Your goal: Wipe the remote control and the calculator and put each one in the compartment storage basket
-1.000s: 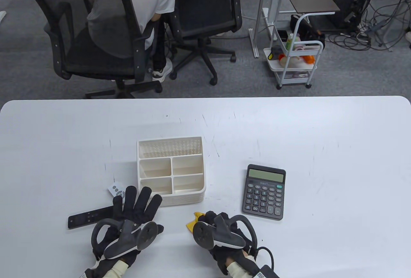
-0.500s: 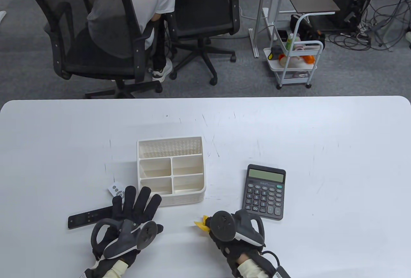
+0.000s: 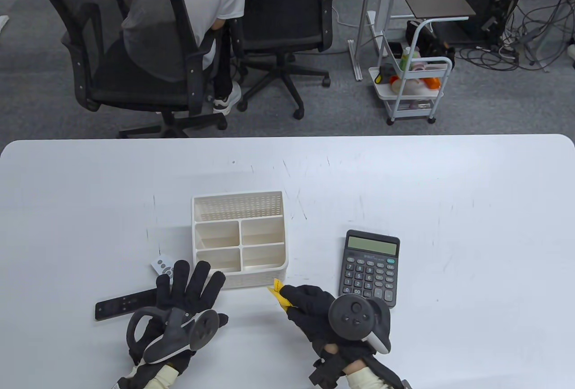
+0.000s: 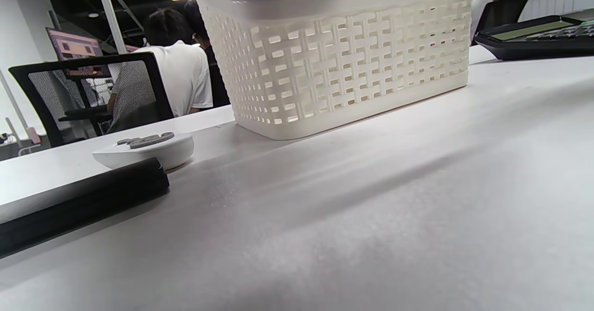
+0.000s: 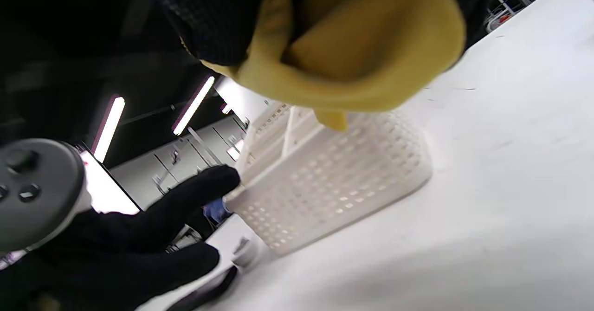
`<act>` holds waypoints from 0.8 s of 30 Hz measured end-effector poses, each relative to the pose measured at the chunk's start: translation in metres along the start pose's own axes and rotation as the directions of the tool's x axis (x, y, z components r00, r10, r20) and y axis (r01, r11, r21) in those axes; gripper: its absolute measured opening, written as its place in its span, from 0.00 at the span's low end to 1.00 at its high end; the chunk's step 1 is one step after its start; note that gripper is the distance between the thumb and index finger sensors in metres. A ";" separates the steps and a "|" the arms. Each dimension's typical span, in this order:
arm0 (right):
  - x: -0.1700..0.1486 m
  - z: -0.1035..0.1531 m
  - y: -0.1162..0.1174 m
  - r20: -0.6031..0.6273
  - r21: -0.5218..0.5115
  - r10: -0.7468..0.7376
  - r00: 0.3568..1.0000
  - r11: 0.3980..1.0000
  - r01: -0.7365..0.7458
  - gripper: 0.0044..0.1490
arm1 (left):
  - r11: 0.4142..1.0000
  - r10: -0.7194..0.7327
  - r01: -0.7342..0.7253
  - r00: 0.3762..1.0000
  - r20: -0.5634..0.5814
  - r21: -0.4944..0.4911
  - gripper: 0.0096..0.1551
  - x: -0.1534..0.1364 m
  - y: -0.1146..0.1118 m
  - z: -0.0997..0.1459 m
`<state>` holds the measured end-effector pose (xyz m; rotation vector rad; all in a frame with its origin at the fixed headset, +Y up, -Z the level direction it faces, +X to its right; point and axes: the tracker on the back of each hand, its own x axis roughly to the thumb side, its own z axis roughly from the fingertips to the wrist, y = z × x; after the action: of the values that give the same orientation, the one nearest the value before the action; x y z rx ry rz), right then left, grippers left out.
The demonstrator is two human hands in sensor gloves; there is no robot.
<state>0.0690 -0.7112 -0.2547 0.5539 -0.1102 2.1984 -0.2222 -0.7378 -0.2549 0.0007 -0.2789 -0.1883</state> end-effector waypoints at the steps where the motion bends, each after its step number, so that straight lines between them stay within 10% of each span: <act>1: 0.000 0.000 0.000 0.012 -0.010 -0.023 1.000 1.000 0.023 0.29 | 1.000 0.005 -0.005 1.000 -0.003 0.001 0.47 -0.001 0.000 0.000; 24: 0.003 0.002 0.003 0.042 -0.060 -0.067 0.997 0.996 0.070 0.29 | 0.978 0.208 -0.193 0.935 -0.289 0.078 0.43 -0.080 0.017 -0.008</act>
<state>0.0654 -0.7112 -0.2513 0.5593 -0.1772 2.1106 -0.2925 -0.7066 -0.2844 0.0485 0.0169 0.0239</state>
